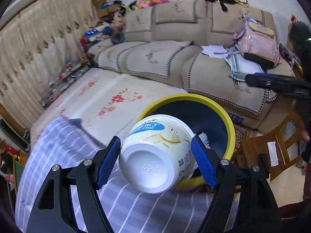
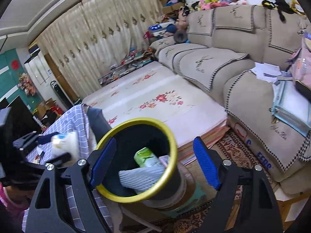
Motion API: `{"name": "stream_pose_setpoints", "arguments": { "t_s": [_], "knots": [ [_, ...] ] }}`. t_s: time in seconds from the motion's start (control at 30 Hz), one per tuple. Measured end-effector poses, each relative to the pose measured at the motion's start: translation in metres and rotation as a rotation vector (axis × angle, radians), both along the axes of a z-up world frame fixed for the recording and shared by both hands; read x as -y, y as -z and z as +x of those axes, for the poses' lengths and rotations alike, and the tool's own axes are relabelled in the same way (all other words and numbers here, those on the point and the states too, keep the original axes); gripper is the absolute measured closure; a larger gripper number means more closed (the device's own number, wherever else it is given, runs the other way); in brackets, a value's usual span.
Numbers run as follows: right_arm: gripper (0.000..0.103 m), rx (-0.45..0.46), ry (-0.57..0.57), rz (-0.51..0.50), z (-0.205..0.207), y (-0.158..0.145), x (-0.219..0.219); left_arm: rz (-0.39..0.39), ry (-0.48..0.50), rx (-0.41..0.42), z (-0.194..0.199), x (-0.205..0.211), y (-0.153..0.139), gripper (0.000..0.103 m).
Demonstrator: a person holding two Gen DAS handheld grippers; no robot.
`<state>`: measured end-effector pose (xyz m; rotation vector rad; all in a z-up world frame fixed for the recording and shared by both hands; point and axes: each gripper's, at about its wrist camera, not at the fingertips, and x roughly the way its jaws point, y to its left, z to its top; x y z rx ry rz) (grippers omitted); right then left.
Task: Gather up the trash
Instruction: 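Carry the yogurt tub with the left gripper into the bin and release, then move both grippers back over the table toward the snack packets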
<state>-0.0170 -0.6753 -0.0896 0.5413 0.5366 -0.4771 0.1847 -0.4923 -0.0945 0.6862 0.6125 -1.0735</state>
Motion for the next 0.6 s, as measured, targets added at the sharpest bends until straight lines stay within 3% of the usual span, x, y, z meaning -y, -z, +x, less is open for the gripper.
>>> {"name": "stream_pose_setpoints", "arguments": {
  "t_s": [0.17,0.2,0.23,0.33,0.4,0.6],
  "knots": [
    [0.026,-0.01,0.018,0.0,-0.006,0.004,0.009,0.024,-0.028,-0.032,0.01,0.042,0.026,0.028],
    [0.026,-0.012,0.019,0.001,-0.005,0.004,0.009,0.022,-0.036,-0.035,0.013,0.046,0.029,0.026],
    [0.026,-0.014,0.018,0.001,-0.004,0.005,0.009,0.022,-0.051,-0.034,0.017,0.049,0.03,0.016],
    [0.026,-0.016,0.015,0.003,-0.004,0.005,0.009,0.0,-0.09,-0.036,0.024,0.051,0.028,0.012],
    [0.026,-0.018,0.01,0.0,-0.003,0.004,0.008,-0.013,-0.107,-0.04,0.027,0.048,0.025,0.008],
    [0.025,-0.017,-0.021,-0.01,0.007,-0.001,-0.007,-0.073,-0.195,-0.031,0.032,-0.002,0.006,0.008]
  ]
}}
